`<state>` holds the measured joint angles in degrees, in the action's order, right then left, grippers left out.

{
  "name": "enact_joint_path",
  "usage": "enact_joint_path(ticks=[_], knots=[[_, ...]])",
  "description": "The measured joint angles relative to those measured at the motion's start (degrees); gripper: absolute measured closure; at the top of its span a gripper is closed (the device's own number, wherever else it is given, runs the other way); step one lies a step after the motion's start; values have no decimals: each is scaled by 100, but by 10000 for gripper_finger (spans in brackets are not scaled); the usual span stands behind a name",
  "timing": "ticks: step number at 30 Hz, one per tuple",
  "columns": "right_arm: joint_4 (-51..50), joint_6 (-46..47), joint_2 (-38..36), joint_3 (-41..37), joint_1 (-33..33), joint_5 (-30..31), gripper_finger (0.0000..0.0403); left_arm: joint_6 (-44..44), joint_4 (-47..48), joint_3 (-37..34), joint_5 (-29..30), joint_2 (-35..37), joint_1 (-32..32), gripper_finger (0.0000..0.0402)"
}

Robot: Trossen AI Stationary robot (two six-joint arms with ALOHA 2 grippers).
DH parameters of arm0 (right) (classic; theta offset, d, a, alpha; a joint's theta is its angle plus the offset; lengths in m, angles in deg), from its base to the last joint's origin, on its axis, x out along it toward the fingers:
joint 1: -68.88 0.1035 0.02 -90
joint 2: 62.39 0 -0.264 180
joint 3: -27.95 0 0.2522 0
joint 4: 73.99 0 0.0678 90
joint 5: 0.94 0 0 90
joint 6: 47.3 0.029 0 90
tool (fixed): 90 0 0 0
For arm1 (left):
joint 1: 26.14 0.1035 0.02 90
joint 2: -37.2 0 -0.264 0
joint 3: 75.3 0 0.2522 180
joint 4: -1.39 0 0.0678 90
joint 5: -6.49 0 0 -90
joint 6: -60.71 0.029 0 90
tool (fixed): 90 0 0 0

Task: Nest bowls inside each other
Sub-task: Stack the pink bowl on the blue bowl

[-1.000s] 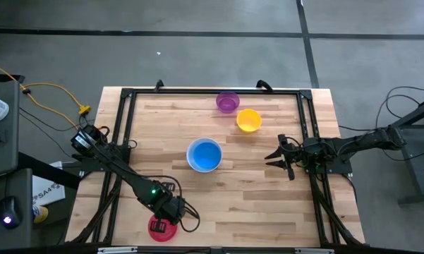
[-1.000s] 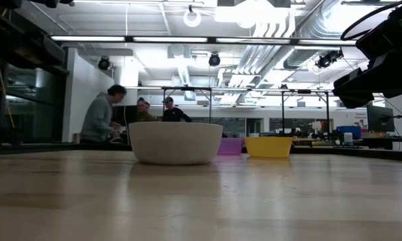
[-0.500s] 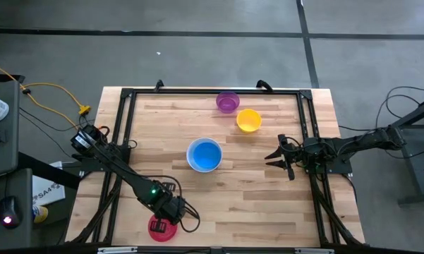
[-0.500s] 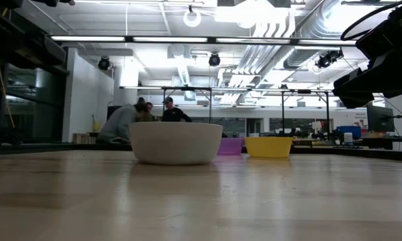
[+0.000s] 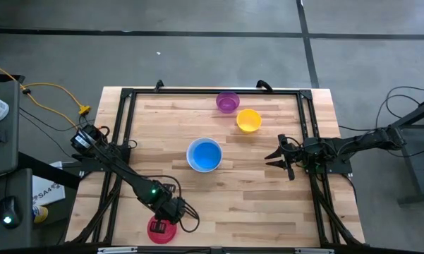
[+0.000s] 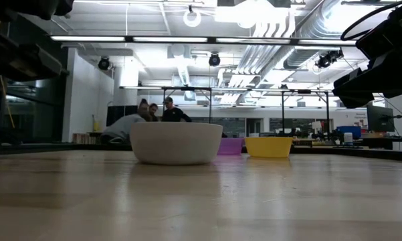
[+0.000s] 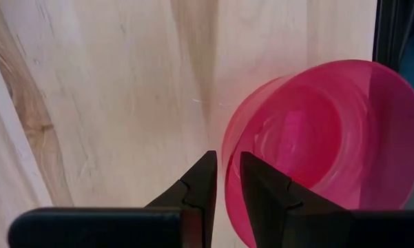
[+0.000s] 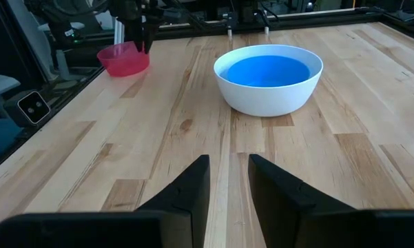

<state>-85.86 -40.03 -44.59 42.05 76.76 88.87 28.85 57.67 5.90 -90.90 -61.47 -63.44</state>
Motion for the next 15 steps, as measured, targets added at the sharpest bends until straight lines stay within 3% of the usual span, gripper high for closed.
enact_joint_path(ticks=[15], knots=[[0,0,0,-2,0,2,308,-35,-17,-9,47,-61,2,336]])
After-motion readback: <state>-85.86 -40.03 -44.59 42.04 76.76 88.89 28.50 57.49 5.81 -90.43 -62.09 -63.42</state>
